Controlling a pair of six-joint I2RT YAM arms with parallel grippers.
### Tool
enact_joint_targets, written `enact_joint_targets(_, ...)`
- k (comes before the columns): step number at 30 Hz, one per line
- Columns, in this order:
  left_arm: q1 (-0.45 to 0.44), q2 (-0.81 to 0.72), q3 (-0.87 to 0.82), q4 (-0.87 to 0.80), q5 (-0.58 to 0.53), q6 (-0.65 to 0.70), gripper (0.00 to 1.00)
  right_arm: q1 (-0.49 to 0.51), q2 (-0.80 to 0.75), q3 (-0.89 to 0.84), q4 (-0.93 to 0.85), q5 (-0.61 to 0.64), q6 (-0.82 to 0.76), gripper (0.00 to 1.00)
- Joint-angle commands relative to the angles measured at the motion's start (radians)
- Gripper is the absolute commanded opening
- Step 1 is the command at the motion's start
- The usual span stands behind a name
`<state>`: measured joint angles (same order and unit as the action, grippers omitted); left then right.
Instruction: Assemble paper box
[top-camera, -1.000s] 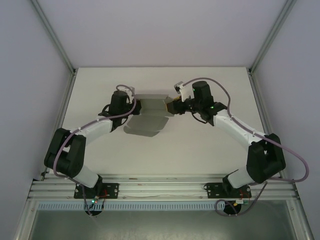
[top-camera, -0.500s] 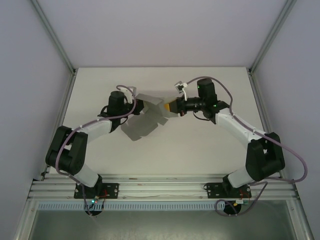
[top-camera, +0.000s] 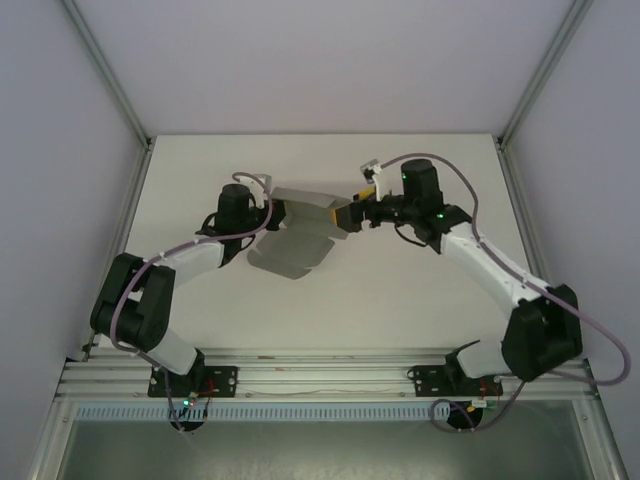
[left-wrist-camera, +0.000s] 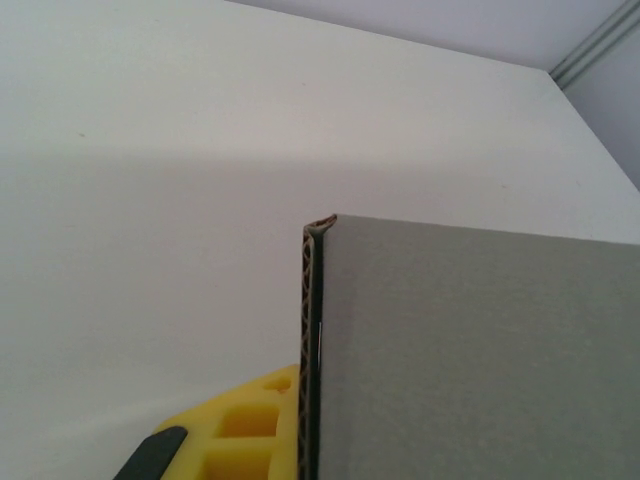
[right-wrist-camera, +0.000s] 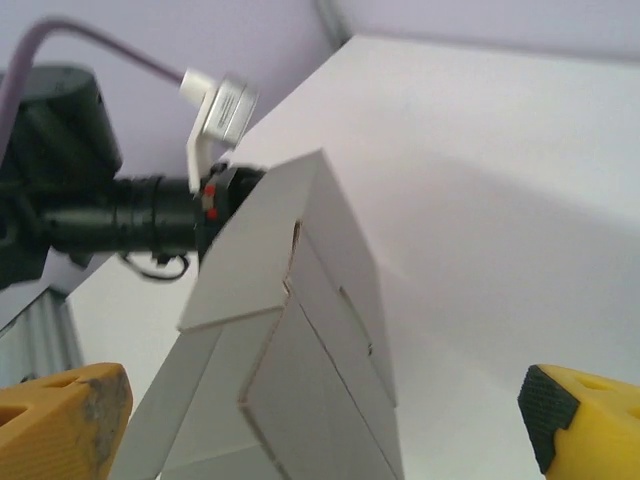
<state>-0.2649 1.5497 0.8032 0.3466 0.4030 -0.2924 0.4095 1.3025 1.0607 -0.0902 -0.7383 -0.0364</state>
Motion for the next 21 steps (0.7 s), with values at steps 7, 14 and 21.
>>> enact_joint_targets(7,-0.006,-0.031,0.027,-0.055,-0.102,-0.012,0.0,0.045,0.139,0.147,-0.085,0.172,-0.029,1.0)
enact_joint_targets(14,-0.005,-0.014,0.043,-0.093,-0.117,-0.025,0.0,0.1,0.194,0.111,-0.071,0.346,-0.075,1.0)
enact_joint_targets(21,-0.018,-0.018,0.051,-0.112,-0.146,-0.039,0.0,0.191,0.281,0.126,-0.019,0.619,-0.147,1.0)
